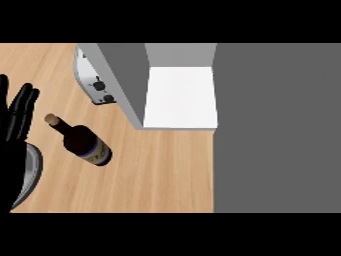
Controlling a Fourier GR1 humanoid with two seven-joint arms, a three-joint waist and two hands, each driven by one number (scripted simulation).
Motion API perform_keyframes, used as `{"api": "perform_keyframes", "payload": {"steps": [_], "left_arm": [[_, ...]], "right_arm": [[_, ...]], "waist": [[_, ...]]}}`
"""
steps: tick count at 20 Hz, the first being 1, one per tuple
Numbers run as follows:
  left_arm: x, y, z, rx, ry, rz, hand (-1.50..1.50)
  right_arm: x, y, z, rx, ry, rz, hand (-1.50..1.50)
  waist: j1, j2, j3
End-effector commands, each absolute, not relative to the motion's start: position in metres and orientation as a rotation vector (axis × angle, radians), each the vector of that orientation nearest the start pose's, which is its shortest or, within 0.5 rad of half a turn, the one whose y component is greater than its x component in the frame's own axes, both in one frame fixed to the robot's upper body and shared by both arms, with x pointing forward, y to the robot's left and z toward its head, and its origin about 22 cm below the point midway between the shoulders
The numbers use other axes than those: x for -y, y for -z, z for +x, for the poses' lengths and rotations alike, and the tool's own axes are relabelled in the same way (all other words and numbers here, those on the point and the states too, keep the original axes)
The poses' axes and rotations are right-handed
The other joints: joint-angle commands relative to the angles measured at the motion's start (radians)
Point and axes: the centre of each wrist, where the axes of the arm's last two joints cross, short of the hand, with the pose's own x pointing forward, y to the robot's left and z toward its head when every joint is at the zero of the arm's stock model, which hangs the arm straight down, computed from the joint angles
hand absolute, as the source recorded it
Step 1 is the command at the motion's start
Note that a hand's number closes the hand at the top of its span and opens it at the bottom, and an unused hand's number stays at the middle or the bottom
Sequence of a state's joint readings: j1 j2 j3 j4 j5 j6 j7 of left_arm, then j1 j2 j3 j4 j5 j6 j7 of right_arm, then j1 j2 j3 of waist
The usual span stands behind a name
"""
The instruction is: Pick up the wine, place it into the cabinet and close the cabinet
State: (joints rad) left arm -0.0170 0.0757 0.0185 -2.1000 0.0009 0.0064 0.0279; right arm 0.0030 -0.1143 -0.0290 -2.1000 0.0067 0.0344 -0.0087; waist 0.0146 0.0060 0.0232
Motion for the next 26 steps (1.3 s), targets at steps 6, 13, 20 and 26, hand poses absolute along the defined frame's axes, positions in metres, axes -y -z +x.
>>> {"api": "perform_keyframes", "payload": {"steps": [6, 13, 20, 26], "left_arm": [[-0.204, -0.113, 0.235, 2.009, -0.151, 0.661, -1.50], [-0.120, -0.120, 0.256, 1.936, -0.438, 0.414, -1.50], [-0.063, -0.148, 0.269, 1.928, -0.446, 0.390, -1.50], [-0.050, -0.168, 0.276, 1.911, -0.463, 0.366, -1.50]], "right_arm": [[0.235, -0.115, 0.182, 2.081, -0.121, 0.024, -1.50], [0.223, -0.142, 0.148, 1.931, -0.273, 0.235, -1.50], [0.225, -0.167, 0.139, 1.927, -0.244, 0.239, -1.50], [0.225, -0.185, 0.122, 1.931, -0.248, 0.224, -1.50]], "waist": [[-0.052, -0.004, -0.019], [-0.051, -0.008, -0.023], [-0.025, -0.010, -0.022], [-0.023, -0.011, -0.023]]}}
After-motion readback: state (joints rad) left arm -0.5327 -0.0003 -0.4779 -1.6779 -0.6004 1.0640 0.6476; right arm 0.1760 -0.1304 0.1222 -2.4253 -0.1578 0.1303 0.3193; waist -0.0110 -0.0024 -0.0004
